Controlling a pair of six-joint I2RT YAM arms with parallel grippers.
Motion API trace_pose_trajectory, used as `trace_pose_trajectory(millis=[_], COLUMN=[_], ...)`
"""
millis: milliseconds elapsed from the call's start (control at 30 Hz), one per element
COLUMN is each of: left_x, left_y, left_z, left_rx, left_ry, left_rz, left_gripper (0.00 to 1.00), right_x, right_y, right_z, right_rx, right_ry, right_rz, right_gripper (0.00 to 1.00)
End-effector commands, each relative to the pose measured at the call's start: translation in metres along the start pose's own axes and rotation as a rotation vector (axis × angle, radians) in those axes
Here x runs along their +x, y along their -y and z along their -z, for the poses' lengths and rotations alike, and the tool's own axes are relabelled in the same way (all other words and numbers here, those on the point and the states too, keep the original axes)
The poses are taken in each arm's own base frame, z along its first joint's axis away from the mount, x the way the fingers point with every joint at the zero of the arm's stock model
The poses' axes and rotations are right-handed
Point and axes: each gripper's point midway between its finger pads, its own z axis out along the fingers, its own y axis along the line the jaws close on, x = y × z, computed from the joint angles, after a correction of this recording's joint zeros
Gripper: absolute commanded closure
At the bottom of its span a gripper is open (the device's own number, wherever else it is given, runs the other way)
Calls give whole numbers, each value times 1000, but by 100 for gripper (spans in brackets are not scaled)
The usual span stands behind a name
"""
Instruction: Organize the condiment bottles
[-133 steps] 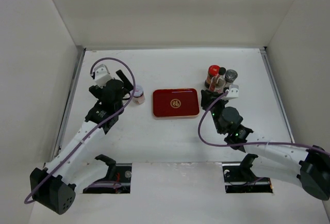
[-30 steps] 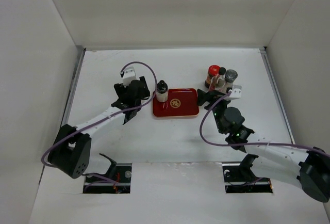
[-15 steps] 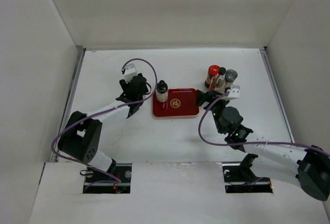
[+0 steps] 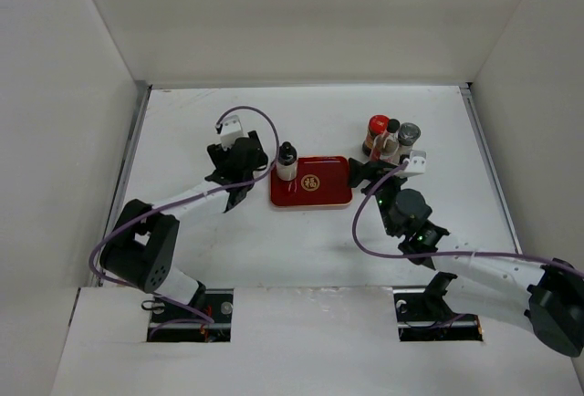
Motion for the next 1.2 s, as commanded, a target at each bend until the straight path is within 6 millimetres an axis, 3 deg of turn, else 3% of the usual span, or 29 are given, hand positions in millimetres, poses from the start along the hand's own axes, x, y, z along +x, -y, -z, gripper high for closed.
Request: trace_pose_trajectory(millis=[0,267,467,667,733,833,967,1100,1167], left_x=[-8,-14,-3,4,1,-12,-28,-21,-19], left_y=[9,22,22,25,23,23,20,39,50], left_z=[8,12,-4,-14,-12,6,55,110,128], left_rx=[44,96,74,61,57,73,135,262,294], left_ry=[19,54,0,-18,-10,29,82,77,86], left_rz=[8,36,1,-13,-10,4,11,-22,-37], left_gripper=[21,22,26,41,54,65,69,70,70], right_x=[-19,-16,-17,-16,-18,-16,-19,-20,-21], right_y=[-9,-8,-9,-8,-8,-8,-8,-8,-7], right_z=[-4,-5,-5,-5,-4,-4,-4,-3,-2], right_rx=[-13,-11,-11,-10,-12,-11,-11,-11,-13], right_ry=[52,46,49,45,51,47,54,56,61], right_rz=[-37,-32,-32,-29,-34,-34,-38,-43,-48], right_gripper=[14,14,14,13,13,13,13,14,13])
